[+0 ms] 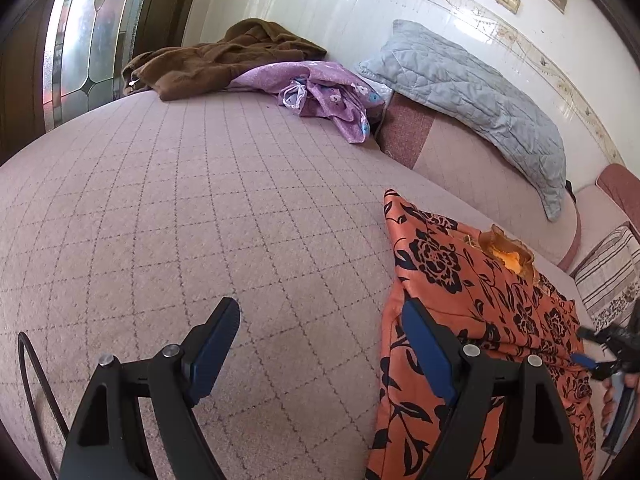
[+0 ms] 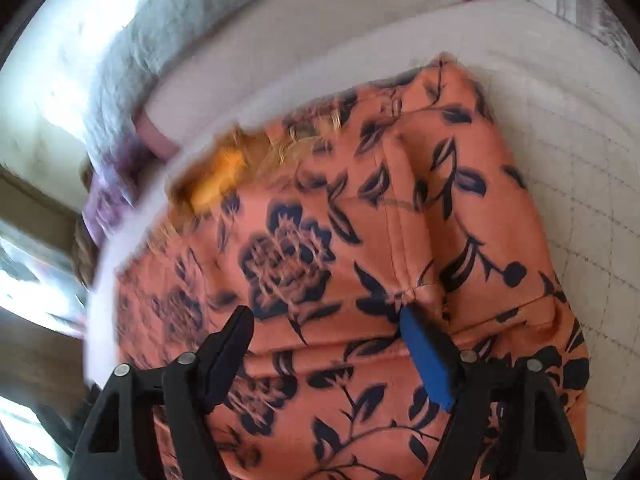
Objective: Fold small clothes
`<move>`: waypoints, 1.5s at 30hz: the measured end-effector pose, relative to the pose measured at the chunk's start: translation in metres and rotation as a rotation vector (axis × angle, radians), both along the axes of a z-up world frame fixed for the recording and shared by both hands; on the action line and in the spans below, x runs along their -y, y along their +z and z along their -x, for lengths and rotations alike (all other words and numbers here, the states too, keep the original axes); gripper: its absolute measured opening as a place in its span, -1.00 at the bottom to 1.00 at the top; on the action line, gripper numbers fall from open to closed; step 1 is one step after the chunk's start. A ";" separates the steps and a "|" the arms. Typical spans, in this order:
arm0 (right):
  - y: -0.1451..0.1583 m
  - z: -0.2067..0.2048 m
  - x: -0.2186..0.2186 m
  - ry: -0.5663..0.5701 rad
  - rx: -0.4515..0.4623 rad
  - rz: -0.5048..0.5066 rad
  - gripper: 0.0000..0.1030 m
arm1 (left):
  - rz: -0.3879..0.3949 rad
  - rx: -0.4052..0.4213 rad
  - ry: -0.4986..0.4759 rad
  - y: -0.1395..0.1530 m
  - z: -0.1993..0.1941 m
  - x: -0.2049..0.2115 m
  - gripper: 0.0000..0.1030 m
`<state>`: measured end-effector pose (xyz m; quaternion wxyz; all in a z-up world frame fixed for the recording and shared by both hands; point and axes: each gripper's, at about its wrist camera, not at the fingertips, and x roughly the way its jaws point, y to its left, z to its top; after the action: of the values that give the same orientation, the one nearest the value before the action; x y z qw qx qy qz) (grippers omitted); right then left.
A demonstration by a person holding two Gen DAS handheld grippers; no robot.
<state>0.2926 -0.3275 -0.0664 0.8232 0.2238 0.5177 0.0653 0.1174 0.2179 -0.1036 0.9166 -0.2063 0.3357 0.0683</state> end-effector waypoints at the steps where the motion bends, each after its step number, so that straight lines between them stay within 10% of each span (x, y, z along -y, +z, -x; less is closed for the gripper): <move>1: 0.008 0.000 -0.003 0.010 0.022 0.000 0.53 | 0.004 -0.007 -0.007 -0.001 -0.002 0.001 0.62; 6: 0.034 -0.013 -0.020 0.097 0.122 0.005 0.61 | -0.005 -0.011 -0.042 0.000 -0.005 0.008 0.62; 9: -0.015 -0.038 0.001 0.003 -0.049 0.015 0.54 | 0.006 -0.010 -0.031 0.000 -0.003 0.006 0.62; 15: 0.028 -0.048 -0.019 0.068 0.113 0.019 0.61 | 0.012 -0.041 -0.061 -0.004 -0.011 0.012 0.62; 19: -0.018 -0.071 -0.001 0.013 -0.031 0.026 0.72 | 0.024 -0.050 -0.057 -0.007 -0.012 0.010 0.62; 26: 0.027 0.009 -0.010 0.044 0.125 0.076 0.71 | 0.041 -0.067 -0.060 -0.012 -0.014 0.009 0.62; 34: 0.041 0.149 0.052 0.040 0.093 0.169 0.71 | 0.046 -0.081 -0.067 -0.010 -0.003 0.006 0.62; 45: 0.019 0.250 0.132 -0.043 0.036 -0.094 0.71 | 0.055 -0.116 -0.206 0.040 0.126 0.036 0.62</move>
<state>0.0428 -0.4600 -0.0477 0.8220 0.2723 0.4944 0.0759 -0.0082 0.1817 -0.0636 0.8918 -0.1913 0.4093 -0.0238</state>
